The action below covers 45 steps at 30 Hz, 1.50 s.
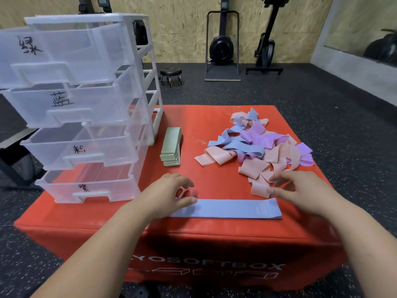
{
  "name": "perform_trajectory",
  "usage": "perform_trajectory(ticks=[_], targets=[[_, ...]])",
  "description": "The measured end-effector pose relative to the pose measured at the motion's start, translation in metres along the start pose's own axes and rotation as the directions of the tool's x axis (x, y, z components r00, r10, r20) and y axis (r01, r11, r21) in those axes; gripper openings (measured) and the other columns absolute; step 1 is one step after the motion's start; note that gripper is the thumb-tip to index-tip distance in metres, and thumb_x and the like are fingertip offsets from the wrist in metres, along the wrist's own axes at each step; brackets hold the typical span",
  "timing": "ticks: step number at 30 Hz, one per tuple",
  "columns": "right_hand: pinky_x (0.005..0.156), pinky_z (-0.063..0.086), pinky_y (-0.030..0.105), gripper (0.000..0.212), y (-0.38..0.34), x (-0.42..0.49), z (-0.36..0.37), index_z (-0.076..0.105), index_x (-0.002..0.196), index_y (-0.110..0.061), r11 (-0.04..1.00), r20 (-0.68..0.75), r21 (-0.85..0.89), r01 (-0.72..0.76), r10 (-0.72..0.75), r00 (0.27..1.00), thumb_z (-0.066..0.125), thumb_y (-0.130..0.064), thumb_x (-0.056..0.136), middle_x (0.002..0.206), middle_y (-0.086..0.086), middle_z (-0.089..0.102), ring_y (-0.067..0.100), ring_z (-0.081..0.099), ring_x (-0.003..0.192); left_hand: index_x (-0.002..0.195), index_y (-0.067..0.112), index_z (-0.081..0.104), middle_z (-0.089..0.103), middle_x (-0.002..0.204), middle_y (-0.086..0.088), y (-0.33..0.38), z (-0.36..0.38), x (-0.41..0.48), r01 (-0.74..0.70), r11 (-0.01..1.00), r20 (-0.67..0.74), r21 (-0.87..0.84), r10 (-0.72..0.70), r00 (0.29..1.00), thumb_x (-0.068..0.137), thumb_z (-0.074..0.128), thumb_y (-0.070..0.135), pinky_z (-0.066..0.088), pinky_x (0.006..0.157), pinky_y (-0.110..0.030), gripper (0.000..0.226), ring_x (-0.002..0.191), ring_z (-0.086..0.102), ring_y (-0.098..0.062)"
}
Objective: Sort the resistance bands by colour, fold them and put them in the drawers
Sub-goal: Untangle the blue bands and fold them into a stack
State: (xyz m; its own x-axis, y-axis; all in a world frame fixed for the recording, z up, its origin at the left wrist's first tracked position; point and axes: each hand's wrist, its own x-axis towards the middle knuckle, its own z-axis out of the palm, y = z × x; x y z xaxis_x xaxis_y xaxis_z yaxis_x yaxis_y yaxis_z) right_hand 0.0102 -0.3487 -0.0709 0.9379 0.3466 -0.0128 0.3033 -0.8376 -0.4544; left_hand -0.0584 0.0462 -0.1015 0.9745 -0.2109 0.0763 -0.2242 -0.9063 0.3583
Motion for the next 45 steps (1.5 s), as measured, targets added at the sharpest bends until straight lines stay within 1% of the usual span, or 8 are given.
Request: perform_trajectory(ticks=[5, 15, 19, 22, 25, 34, 39, 45], targets=[[0.073, 0.048, 0.026, 0.020, -0.015, 0.035, 0.000, 0.074, 0.109, -0.033, 1.000, -0.151, -0.004, -0.010, 0.010, 0.988, 0.076, -0.040, 0.091, 0.098, -0.020, 0.071, -0.002, 0.064, 0.081, 0.123, 0.035, 0.067, 0.067, 0.116, 0.013, 0.010, 0.006, 0.037, 0.000, 1.000, -0.035, 0.006, 0.001, 0.999, 0.094, 0.069, 0.059, 0.054, 0.095, -0.039, 0.038, 0.109, 0.061, -0.012], [0.112, 0.041, 0.043, 0.034, -0.019, 0.109, 0.025, 0.069, 0.130, -0.032, 0.993, -0.200, -0.112, 0.039, -0.061, 0.978, 0.059, -0.045, 0.100, 0.144, -0.004, 0.059, 0.023, 0.049, 0.135, 0.122, 0.032, 0.068, 0.065, 0.114, 0.008, 0.025, 0.027, 0.080, -0.031, 0.999, -0.095, 0.017, 0.032, 0.995, 0.094, 0.070, 0.045, 0.053, 0.090, -0.040, 0.031, 0.108, 0.060, -0.020], [0.120, 0.030, 0.047, 0.050, -0.020, 0.132, 0.039, 0.065, 0.133, -0.044, 0.981, -0.098, -0.196, 0.001, -0.021, 0.995, 0.034, -0.062, 0.099, 0.154, -0.006, 0.051, 0.028, 0.036, 0.146, 0.116, 0.033, 0.069, 0.065, 0.110, 0.010, 0.026, 0.035, 0.091, -0.019, 0.999, -0.133, 0.027, 0.022, 0.991, 0.095, 0.067, 0.043, 0.052, 0.087, -0.038, 0.023, 0.106, 0.058, -0.019], [0.119, 0.031, 0.049, 0.072, -0.016, 0.142, 0.051, 0.059, 0.137, -0.049, 0.964, -0.041, -0.265, 0.025, -0.038, 0.998, 0.010, -0.073, 0.091, 0.152, -0.013, 0.052, 0.026, 0.038, 0.147, 0.116, 0.033, 0.070, 0.065, 0.109, 0.010, 0.025, 0.036, 0.099, -0.015, 1.000, -0.151, 0.014, 0.017, 0.988, 0.096, 0.066, 0.043, 0.050, 0.086, -0.035, 0.023, 0.107, 0.058, -0.018], [0.108, 0.041, 0.049, 0.059, -0.018, 0.147, 0.053, 0.066, 0.125, -0.042, 0.964, -0.077, -0.265, 0.035, -0.058, 0.995, 0.018, -0.063, 0.099, 0.134, -0.017, 0.063, 0.019, 0.052, 0.130, 0.116, 0.034, 0.069, 0.064, 0.108, 0.011, 0.024, 0.036, 0.103, -0.010, 1.000, -0.154, -0.003, 0.009, 0.988, 0.097, 0.064, 0.045, 0.050, 0.084, -0.035, 0.022, 0.106, 0.058, -0.017], [0.084, 0.049, 0.031, 0.016, -0.032, 0.126, 0.021, 0.078, 0.104, -0.034, 0.993, -0.421, 0.113, -0.012, 0.059, 0.905, 0.070, -0.023, 0.094, 0.102, -0.013, 0.076, 0.014, 0.070, 0.099, 0.117, 0.036, 0.069, 0.063, 0.109, 0.011, 0.026, 0.033, 0.104, 0.001, 1.000, -0.146, -0.020, -0.004, 0.989, 0.098, 0.064, 0.046, 0.051, 0.081, -0.035, 0.022, 0.105, 0.060, -0.017], [0.088, 0.056, 0.035, 0.021, -0.034, 0.114, -0.003, 0.078, 0.107, -0.028, 0.954, -0.577, 0.293, 0.057, 0.129, 0.807, 0.072, -0.014, 0.092, 0.097, -0.016, 0.076, 0.010, 0.070, 0.086, 0.119, 0.035, 0.068, 0.064, 0.112, 0.010, 0.030, 0.029, 0.100, 0.011, 0.999, -0.144, -0.034, -0.015, 0.989, 0.098, 0.065, 0.046, 0.053, 0.083, -0.036, 0.024, 0.103, 0.063, -0.017], [0.089, 0.053, 0.016, 0.036, -0.038, 0.100, -0.027, 0.074, 0.119, -0.024, 0.770, -0.551, 0.573, 0.282, 0.106, 0.828, 0.067, 0.003, 0.096, 0.112, -0.010, 0.076, 0.003, 0.070, 0.099, 0.117, 0.035, 0.069, 0.066, 0.113, 0.012, 0.034, 0.028, 0.100, 0.001, 0.999, -0.165, -0.053, -0.009, 0.986, 0.096, 0.067, 0.043, 0.053, 0.084, -0.036, 0.022, 0.103, 0.064, -0.016]])
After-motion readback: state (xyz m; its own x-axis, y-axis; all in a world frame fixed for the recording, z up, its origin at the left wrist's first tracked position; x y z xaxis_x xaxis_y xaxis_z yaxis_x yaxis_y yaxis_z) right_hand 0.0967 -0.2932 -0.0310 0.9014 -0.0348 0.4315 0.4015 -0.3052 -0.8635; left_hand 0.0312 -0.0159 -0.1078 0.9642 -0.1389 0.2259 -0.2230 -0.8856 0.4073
